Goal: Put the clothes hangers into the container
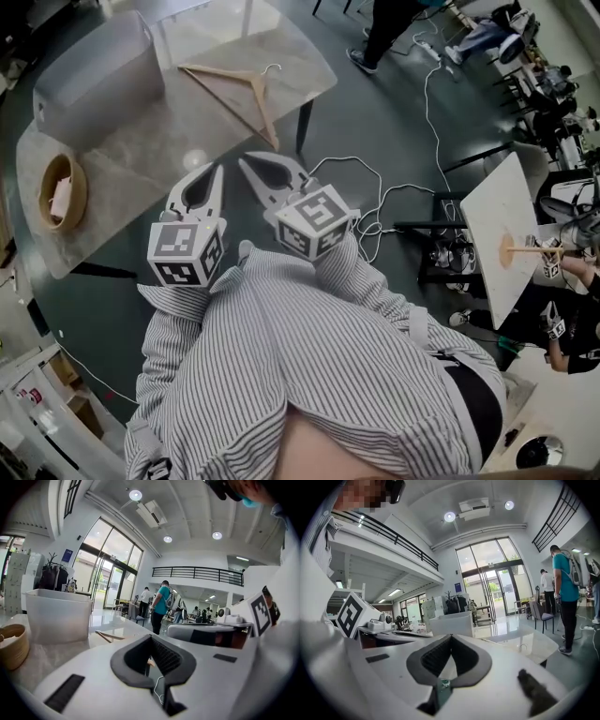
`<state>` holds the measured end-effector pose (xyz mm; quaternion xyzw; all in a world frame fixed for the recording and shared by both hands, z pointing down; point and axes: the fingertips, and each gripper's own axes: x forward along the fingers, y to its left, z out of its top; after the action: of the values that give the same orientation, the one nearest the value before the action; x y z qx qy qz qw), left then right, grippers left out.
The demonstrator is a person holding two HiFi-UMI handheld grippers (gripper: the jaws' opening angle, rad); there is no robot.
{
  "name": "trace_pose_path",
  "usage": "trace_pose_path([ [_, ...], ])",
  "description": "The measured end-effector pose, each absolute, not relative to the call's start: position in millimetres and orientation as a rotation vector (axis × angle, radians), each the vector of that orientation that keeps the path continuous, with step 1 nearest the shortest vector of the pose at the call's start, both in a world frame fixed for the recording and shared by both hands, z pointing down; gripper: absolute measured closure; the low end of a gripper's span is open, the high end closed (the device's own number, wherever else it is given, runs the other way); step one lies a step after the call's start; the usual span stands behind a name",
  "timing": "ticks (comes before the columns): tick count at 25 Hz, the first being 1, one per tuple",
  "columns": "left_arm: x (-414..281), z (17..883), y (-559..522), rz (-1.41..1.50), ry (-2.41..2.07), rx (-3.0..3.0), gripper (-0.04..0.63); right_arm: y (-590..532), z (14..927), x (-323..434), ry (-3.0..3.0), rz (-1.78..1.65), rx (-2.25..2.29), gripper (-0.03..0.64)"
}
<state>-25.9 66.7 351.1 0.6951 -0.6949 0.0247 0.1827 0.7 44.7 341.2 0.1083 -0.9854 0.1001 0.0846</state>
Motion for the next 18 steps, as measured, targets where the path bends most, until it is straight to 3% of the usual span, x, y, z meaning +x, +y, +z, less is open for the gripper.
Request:
trace_pose_path([
  [18, -35, 378, -2, 0.109, -1.896, 1.925, 0.584, -28, 365, -9, -2.891, 0.375, 0.333, 0.601],
])
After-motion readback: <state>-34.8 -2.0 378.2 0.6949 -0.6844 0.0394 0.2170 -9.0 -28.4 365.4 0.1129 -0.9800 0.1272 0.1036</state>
